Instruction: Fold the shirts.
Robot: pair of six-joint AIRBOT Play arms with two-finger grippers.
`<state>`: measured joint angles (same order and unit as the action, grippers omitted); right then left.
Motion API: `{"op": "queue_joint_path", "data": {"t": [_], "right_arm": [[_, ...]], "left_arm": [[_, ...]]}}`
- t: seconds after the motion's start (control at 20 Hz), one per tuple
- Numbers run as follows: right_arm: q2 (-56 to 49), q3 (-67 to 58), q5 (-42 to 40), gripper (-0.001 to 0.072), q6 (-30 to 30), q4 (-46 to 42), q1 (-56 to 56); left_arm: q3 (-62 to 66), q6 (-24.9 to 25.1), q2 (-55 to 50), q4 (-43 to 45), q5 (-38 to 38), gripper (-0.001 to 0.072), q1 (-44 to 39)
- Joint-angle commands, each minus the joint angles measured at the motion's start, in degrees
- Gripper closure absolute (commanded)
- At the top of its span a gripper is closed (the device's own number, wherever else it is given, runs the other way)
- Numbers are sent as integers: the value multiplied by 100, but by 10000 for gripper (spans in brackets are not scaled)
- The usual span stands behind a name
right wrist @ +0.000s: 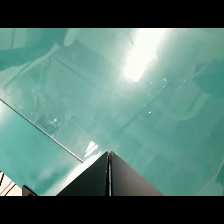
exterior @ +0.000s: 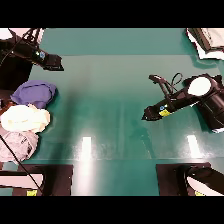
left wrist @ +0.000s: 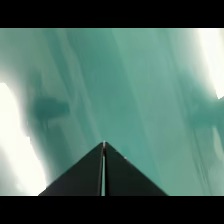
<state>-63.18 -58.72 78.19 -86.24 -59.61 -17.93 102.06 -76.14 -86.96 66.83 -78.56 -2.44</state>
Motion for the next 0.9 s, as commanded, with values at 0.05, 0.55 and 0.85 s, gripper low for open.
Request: {"op": "queue_joint_path", "data": {"t": [0.05, 0.55, 0.85], "right_arm": [[4, 2, 17, 696, 9, 0, -4], [4, 2, -26, 696, -81, 0, -4], [4, 2, -33, 696, -81, -7, -4]], "left_arm": [[2, -20, 0, -7, 789, 681, 4], [-1687, -1506, -149, 3654, 1150, 33, 4], [-2579, -1974, -151, 4113, 1611, 34, 315]]}}
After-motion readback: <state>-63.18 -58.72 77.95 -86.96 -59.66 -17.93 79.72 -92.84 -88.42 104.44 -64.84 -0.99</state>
